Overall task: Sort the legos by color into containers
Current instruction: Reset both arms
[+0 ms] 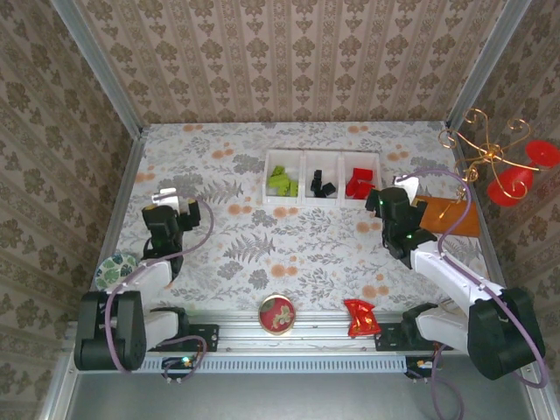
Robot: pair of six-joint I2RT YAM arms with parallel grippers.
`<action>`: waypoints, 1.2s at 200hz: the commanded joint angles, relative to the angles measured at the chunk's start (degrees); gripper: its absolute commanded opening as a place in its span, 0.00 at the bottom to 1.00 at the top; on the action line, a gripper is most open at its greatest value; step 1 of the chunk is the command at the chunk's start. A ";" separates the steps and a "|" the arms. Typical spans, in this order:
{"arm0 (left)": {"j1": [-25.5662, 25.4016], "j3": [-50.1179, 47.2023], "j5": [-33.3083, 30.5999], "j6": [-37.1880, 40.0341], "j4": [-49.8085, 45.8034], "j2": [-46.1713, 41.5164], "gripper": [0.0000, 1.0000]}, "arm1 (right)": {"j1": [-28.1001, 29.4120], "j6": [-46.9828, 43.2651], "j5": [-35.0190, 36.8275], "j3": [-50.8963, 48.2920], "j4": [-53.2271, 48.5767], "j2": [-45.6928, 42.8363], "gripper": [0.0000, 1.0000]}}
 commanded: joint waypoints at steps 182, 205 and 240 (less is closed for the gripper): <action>5.51 3.87 22.75 4.59 19.17 21.57 1.00 | -9.78 -14.75 -12.26 -8.88 28.38 5.04 1.00; 4.83 3.87 17.07 3.50 19.04 21.65 1.00 | -10.73 -16.18 -14.91 -9.90 33.01 7.21 1.00; 4.11 4.28 14.98 3.67 18.45 21.64 1.00 | -12.33 -16.22 -19.86 -10.15 34.05 8.99 1.00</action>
